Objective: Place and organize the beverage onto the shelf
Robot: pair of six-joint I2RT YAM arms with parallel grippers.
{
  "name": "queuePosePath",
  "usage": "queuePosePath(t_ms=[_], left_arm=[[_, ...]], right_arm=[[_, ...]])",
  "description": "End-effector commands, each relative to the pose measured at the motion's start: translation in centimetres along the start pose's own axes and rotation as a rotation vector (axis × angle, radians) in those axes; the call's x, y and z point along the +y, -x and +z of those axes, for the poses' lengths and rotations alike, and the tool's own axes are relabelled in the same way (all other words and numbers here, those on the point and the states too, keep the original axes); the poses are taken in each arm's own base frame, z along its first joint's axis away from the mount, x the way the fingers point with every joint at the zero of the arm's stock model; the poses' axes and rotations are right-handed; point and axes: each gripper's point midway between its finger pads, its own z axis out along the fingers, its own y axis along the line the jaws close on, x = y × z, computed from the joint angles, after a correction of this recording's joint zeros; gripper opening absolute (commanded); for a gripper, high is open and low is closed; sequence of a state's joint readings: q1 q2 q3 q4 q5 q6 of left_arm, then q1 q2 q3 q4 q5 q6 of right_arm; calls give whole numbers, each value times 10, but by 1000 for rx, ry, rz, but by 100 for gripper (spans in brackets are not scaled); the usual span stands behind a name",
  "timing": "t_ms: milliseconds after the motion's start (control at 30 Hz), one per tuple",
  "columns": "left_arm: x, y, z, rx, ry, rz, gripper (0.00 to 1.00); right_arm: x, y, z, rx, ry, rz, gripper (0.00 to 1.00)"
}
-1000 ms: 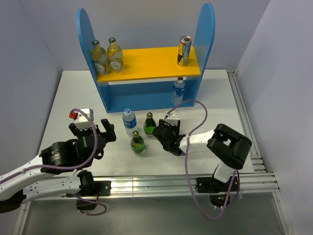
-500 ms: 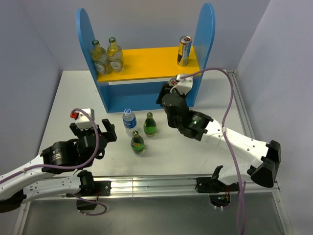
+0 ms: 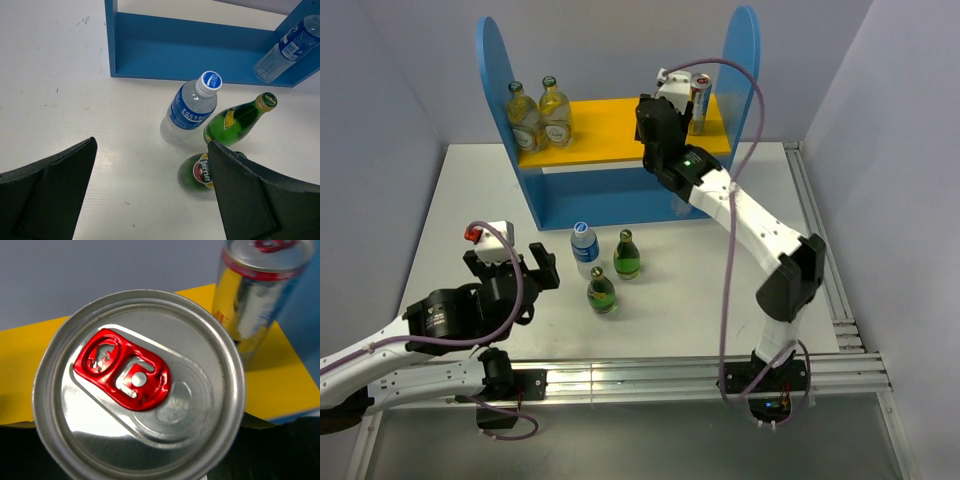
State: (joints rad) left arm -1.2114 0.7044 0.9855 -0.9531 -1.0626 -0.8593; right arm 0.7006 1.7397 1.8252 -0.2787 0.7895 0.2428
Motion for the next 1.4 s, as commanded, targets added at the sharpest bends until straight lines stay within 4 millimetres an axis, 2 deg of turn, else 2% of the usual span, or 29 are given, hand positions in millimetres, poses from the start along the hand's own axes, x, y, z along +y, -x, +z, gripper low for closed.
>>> queuePosePath(t_ms=[0,67,100,200,500,533,567,600,633,667,733,767,867,900,933,967,1033,1100,1133,1167,1233,1267,1333,1367], left_arm=[[-5,0,0,-1,-11,3,99],[-6,0,1,-1,-12,2,99],[-6,0,1,0,-11,8,99],[-7,-1,1,3,-10,12,99],[-6,-1,1,4,-9,9,99],[-6,-1,1,4,-7,13,99],[-6,-1,1,5,-8,10,99],[-6,-1,1,4,-7,11,99],[-6,-1,1,3,-6,10,99],[-5,-1,1,3,-5,11,99],[-5,-1,1,2,-4,8,99],[-5,-1,1,2,-2,9,99],[-4,-1,1,2,-2,9,99],[-5,0,1,1,-4,5,99],[-4,0,1,0,-2,6,99],[-4,0,1,0,-2,6,99],[-4,0,1,-1,0,6,99],[-3,0,1,-2,3,9,99],[-3,0,1,-3,4,7,99],[-3,-1,1,-3,6,11,99],[-4,-1,2,-3,8,14,99],[-5,-1,3,-4,10,17,99],[-6,-3,4,-2,14,30,99],[-7,-5,6,1,20,42,99]], right_arm=[[3,19,27,-23,12,-10,0],[-1,23,39,-23,-2,-2,0],[-4,14,52,-7,-7,-9,0],[-8,12,64,-7,-18,-11,0],[-18,0,82,9,-43,-15,1],[-16,-4,82,18,-35,-11,6],[-16,-7,82,26,-32,-11,23],[-17,-5,80,19,-29,1,35],[-16,-14,80,37,-19,-2,48],[-16,-12,76,31,-15,3,70],[-16,-18,75,40,-11,7,90],[-17,-19,74,43,-13,5,98],[-15,-23,69,51,-12,-5,100],[-12,-20,63,43,-3,-5,100],[-13,-26,60,50,-4,-14,100],[-13,-17,53,35,4,0,100],[-4,-21,40,35,33,-6,100],[0,-11,23,14,46,-1,100],[9,-13,12,15,68,-6,100],[10,-6,1,3,77,0,100],[20,-11,-20,14,110,0,100],[19,-3,-32,4,120,22,100],[24,-17,-54,36,153,31,100],[18,-7,-69,23,165,69,100]])
